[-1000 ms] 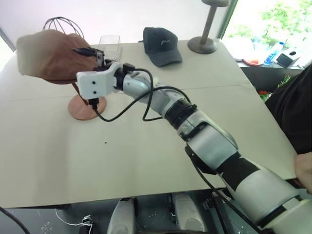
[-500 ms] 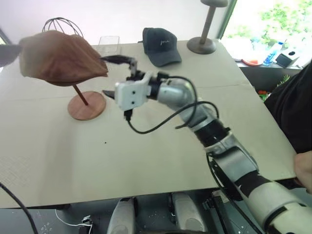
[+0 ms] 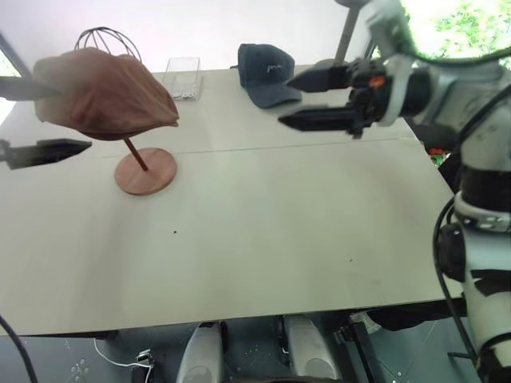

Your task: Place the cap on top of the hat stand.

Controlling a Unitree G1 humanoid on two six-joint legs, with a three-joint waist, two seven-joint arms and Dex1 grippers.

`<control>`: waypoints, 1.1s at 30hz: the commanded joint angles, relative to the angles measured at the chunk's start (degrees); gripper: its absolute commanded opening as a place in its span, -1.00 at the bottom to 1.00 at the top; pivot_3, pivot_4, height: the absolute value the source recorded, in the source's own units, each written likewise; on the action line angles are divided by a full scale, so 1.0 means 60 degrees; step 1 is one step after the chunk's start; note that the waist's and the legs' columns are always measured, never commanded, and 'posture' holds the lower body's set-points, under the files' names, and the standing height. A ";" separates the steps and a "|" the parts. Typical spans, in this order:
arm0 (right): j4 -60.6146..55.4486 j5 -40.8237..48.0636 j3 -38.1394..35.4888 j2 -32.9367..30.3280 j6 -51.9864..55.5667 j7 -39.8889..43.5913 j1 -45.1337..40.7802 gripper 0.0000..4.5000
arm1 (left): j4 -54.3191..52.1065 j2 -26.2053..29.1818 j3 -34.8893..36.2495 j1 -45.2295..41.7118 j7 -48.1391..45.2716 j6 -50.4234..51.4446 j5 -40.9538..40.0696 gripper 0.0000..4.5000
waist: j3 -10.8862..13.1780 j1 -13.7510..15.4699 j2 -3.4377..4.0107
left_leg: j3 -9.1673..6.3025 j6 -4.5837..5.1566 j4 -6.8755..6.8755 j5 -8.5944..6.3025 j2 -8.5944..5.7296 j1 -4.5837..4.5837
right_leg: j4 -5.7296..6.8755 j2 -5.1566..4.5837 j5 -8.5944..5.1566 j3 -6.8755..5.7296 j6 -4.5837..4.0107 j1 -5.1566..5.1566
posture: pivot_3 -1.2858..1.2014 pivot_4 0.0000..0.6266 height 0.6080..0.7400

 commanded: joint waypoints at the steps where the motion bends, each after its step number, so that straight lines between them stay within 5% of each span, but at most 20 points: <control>1: -0.0104 0.0832 -0.0600 -0.0339 0.0587 0.0184 -0.0454 0.98 | -0.0240 -0.0420 -0.0463 -0.0136 0.0760 -0.1746 0.1248 1.00 | 0.0000 0.0012 0.0001 | 0.0004 0.0002 0.0004 -0.0001 0.0000 -0.0004 | 0.0000 0.0000 0.0000 0.0001 0.0001 0.0000 | 0.03 -0.52 1.00; 11: -0.0133 0.1017 -0.0629 -0.0534 0.0502 -0.0388 -0.0350 0.98 | -0.2537 -0.1768 -0.1596 -0.0093 0.2865 -0.1676 0.2920 1.00 | 0.0000 -0.0001 -0.0002 | 0.0024 0.0006 0.0019 -0.0003 0.0000 -0.0008 | 0.0003 0.0009 0.0008 0.0029 0.0014 -0.0002 | 0.03 -0.52 1.00; 18: -0.0072 0.1077 -0.0782 -0.0392 0.0429 -0.0850 -0.0325 0.98 | -0.3989 -0.2025 -0.3971 -0.0981 0.4857 -0.0559 0.6725 1.00 | 0.0000 0.0018 -0.0003 | 0.0022 0.0009 0.0025 -0.0003 0.0003 -0.0008 | 0.0006 0.0036 0.0031 0.0058 0.0053 -0.0002 | 0.03 -0.52 1.00; 26: -0.0115 0.1206 -0.0832 -0.0298 0.0305 -0.1229 -0.0288 0.98 | -0.3943 -0.3188 -0.5911 -0.2304 0.5094 0.0791 0.9682 1.00 | 0.0000 0.0010 -0.0004 | 0.0020 0.0018 0.0029 -0.0008 0.0013 -0.0008 | 0.0007 0.0059 0.0034 0.0073 0.0057 -0.0002 | 0.03 -0.52 1.00; 33: -0.0388 0.1357 -0.0836 -0.0436 0.0279 -0.1250 -0.0173 0.98 | -0.3946 -0.3950 -0.6423 -0.2896 0.4415 0.1758 1.1055 1.00 | 0.0000 0.0007 -0.0003 | 0.0017 0.0037 0.0032 -0.0017 0.0018 -0.0007 | 0.0011 0.0068 0.0037 0.0075 0.0062 -0.0003 | 0.03 -0.52 1.00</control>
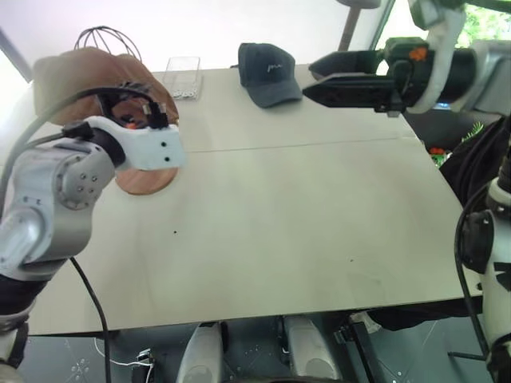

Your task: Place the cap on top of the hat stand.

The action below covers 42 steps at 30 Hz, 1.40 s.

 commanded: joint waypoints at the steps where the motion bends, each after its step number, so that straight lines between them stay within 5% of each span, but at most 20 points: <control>1: -0.0370 0.0229 -0.0348 -0.0206 -0.0228 0.0045 -0.0068 0.98 | -0.0177 -0.0131 -0.0102 -0.0267 -0.0430 0.0505 0.0927 1.00 | 0.0000 -0.0001 0.0000 | 0.0000 0.0000 0.0001 0.0000 0.0000 0.0000 | 0.0000 0.0001 0.0000 0.0000 0.0000 0.0000 | 0.03 -0.52 1.00; 5: -0.0338 0.0223 -0.0355 -0.0291 -0.0304 0.0043 -0.0092 1.00 | -0.0357 -0.0330 0.0022 -0.0269 -0.0798 0.0883 0.1414 0.60 | 0.0000 0.0004 0.0000 | 0.0000 0.0001 0.0003 0.0000 0.0000 0.0001 | 0.0003 0.0000 0.0000 0.0000 0.0000 0.0000 | 0.03 -0.52 1.00; 12: -0.0246 0.0197 -0.0344 -0.0236 -0.0400 -0.0097 -0.0049 1.00 | -0.0377 -0.0606 0.0239 -0.0122 -0.0965 0.1110 0.1849 -0.96 | 0.0000 0.0004 0.0000 | -0.0003 0.0001 0.0005 0.0000 0.0000 0.0001 | 0.0005 0.0001 0.0000 0.0001 0.0000 0.0000 | 0.03 -0.52 1.00; 21: -0.0061 0.0085 -0.0194 -0.0190 -0.0559 -0.0111 -0.0013 1.00 | -0.0279 -0.0911 0.0758 -0.0066 -0.0301 0.0482 0.1720 -0.96 | 0.0000 0.0004 0.0000 | -0.0003 0.0001 0.0008 0.0000 0.0001 0.0001 | 0.0009 0.0000 0.0002 0.0001 0.0002 0.0000 | 0.03 -0.52 1.00; 27: 0.0003 0.0022 -0.0081 -0.0245 -0.0644 0.0002 0.0015 1.00 | -0.0156 -0.1117 0.1960 0.0306 -0.0002 -0.0636 0.0310 -0.96 | 0.0000 -0.0001 0.0000 | -0.0003 0.0001 0.0010 0.0000 0.0001 0.0002 | 0.0011 -0.0001 0.0002 0.0001 0.0002 0.0000 | 0.03 -0.52 1.00; 35: 0.0094 -0.0221 0.0227 -0.0301 -0.0921 0.0253 0.0191 1.00 | 0.2138 -0.0247 0.4247 0.0617 0.0461 -0.4803 -0.2658 -0.96 | -0.0001 0.0016 -0.0001 | -0.0003 0.0002 0.0016 -0.0001 0.0003 0.0005 | 0.0016 -0.0002 0.0004 0.0000 0.0000 0.0000 | 0.03 -0.52 1.00; 42: 0.0281 -0.0413 0.0382 -0.0240 -0.1155 0.0411 0.0282 1.00 | 0.5035 0.0281 0.5432 0.1099 -0.0044 -1.0095 -0.5412 -0.96 | -0.0001 0.0008 0.0000 | -0.0001 0.0001 0.0015 -0.0001 0.0005 0.0005 | 0.0015 -0.0005 0.0004 0.0000 0.0000 0.0000 | 0.03 -0.52 1.00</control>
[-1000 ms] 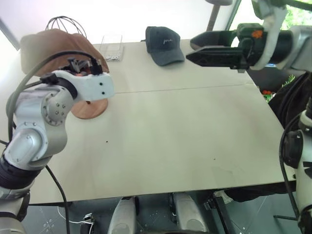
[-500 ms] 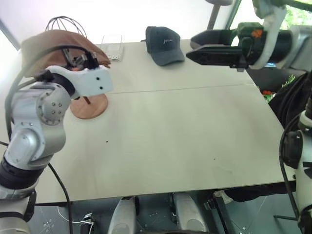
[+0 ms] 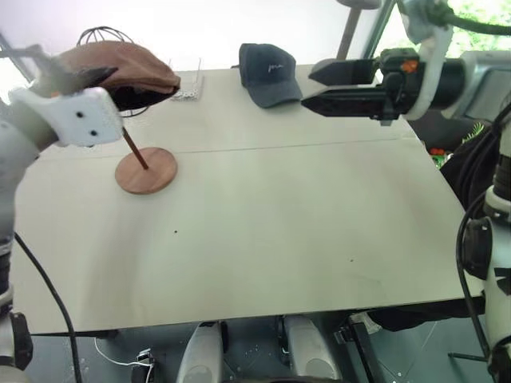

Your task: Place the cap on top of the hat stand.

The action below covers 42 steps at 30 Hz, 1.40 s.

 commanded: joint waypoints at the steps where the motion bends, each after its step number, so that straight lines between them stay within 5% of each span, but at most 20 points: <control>1: 0.0087 -0.0066 -0.0085 -0.0074 -0.0269 0.0128 -0.0044 1.00 | 0.1488 0.0564 0.0757 0.0078 -0.0286 -0.3041 -0.1240 -0.96 | 0.0000 -0.0007 0.0000 | 0.0004 0.0000 0.0000 0.0000 0.0000 0.0001 | 0.0000 -0.0001 0.0000 0.0001 -0.0001 0.0000 | 0.03 -0.52 1.00; 8: 0.0143 -0.0148 -0.0079 -0.0038 -0.0367 0.0112 0.0132 1.00 | 0.4747 0.1519 0.0190 -0.0754 -0.1307 -0.6972 -0.2724 -0.96 | 0.0000 0.0016 0.0000 | 0.0008 0.0000 0.0000 0.0000 0.0001 0.0000 | -0.0002 -0.0001 0.0000 0.0000 -0.0004 0.0000 | 0.03 -0.52 1.00; 10: 0.0114 -0.0148 -0.0101 -0.0061 -0.0361 0.0120 0.0120 1.00 | 0.5588 0.1828 -0.0144 -0.1099 -0.1789 -0.7641 -0.3047 -0.62 | 0.0000 0.0021 0.0000 | 0.0012 0.0000 0.0000 0.0000 0.0001 0.0000 | -0.0001 -0.0003 0.0001 0.0001 -0.0003 0.0000 | 0.03 -0.52 1.00; 20: 0.0118 -0.0189 -0.0082 -0.0182 -0.0345 0.0270 -0.0079 1.00 | 0.7513 0.2295 -0.0793 -0.1792 -0.2586 -0.8735 -0.3567 -0.51 | 0.0000 -0.0027 0.0001 | 0.0017 0.0000 -0.0001 0.0000 0.0006 0.0002 | 0.0002 0.0002 0.0002 0.0001 0.0000 -0.0001 | 0.03 -0.52 1.00; 25: 0.0210 -0.0225 -0.0075 -0.0115 -0.0324 0.0197 -0.0183 1.00 | 0.7022 0.2394 -0.0107 -0.0491 -0.2034 -0.8427 -0.3432 -0.51 | 0.0000 -0.0046 0.0004 | 0.0025 0.0000 -0.0003 0.0000 0.0010 0.0005 | 0.0006 0.0003 0.0002 0.0006 0.0000 -0.0004 | 0.03 -0.52 1.00; 34: 0.0679 -0.0453 0.0028 0.0169 -0.0668 0.0245 -0.0293 1.00 | 0.2919 0.1167 0.3719 0.4604 -0.0497 -0.5757 -0.2256 -0.51 | -0.0002 0.0001 0.0001 | 0.0080 0.0004 -0.0014 -0.0004 0.0056 0.0009 | 0.0020 0.0020 0.0009 0.0025 -0.0020 -0.0037 | 0.03 -0.52 1.00; 37: 0.1020 -0.0650 0.0207 0.0329 -0.0923 0.0322 -0.0418 1.00 | 0.2210 0.0967 0.4246 0.5201 -0.0329 -0.5110 -0.2004 -0.12 | -0.0002 0.0013 0.0000 | 0.0107 0.0003 -0.0008 -0.0004 0.0070 0.0009 | 0.0014 0.0022 -0.0002 0.0027 -0.0070 -0.0036 | 0.03 -0.52 1.00; 41: 0.1257 -0.0726 0.0305 0.0439 -0.1050 0.0476 -0.0566 1.00 | 0.1086 0.0523 0.5050 0.5690 0.0096 -0.4190 -0.1484 0.79 | -0.0002 -0.0018 0.0000 | 0.0218 0.0003 -0.0004 -0.0004 0.0126 0.0015 | 0.0009 0.0023 0.0002 0.0040 -0.0076 -0.0038 | 0.03 -0.52 1.00; 42: 0.1274 -0.0741 0.0306 0.0457 -0.1053 0.0507 -0.0581 1.00 | 0.0616 0.0311 0.5250 0.5822 0.0206 -0.3919 -0.1332 0.79 | -0.0002 -0.0024 0.0000 | 0.0226 0.0003 -0.0007 -0.0004 0.0129 0.0013 | 0.0007 0.0025 0.0003 0.0045 -0.0074 -0.0044 | 0.03 -0.52 1.00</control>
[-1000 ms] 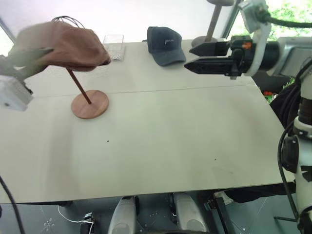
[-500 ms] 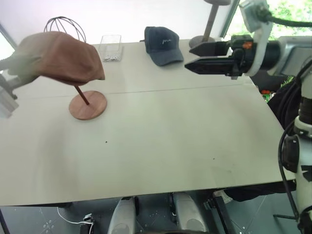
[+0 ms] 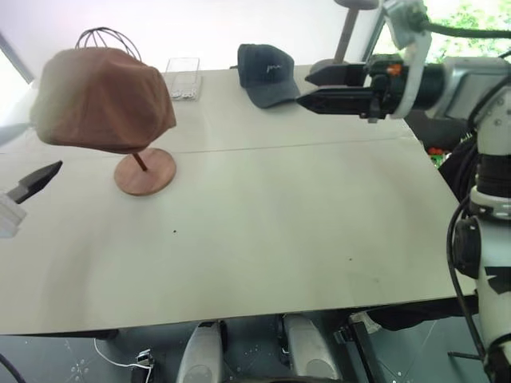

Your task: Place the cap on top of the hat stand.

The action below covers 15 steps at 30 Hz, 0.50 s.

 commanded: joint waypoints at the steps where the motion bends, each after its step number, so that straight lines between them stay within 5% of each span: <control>1: -0.0036 -0.0018 -0.0119 -0.0020 -0.0190 0.0183 -0.0428 1.00 | -0.1574 -0.0533 0.0961 0.0315 0.0557 0.0997 0.0543 0.79 | 0.0000 -0.0007 0.0000 | 0.0004 0.0000 -0.0003 0.0000 0.0002 0.0000 | -0.0004 0.0001 0.0001 0.0003 0.0001 -0.0001 | 0.03 -0.52 1.00; 7: -0.0018 -0.0046 -0.0194 -0.0025 -0.0190 0.0263 -0.0482 1.00 | -0.4421 -0.1665 0.0829 0.0575 0.1071 0.4109 0.2154 0.79 | -0.0001 -0.0001 -0.0002 | 0.0016 0.0001 -0.0004 -0.0001 0.0007 -0.0001 | -0.0011 0.0011 0.0017 0.0010 0.0029 -0.0002 | 0.03 -0.52 1.00; 15: -0.0678 0.0335 -0.0383 -0.0214 -0.0052 0.0660 -0.0518 1.00 | -0.5805 -0.1721 -0.1283 -0.0460 0.1026 0.7992 0.4446 0.79 | -0.0003 0.0005 -0.0004 | 0.0012 0.0001 0.0005 0.0000 0.0009 0.0001 | -0.0007 0.0023 0.0011 0.0017 0.0006 -0.0001 | 0.03 -0.52 1.00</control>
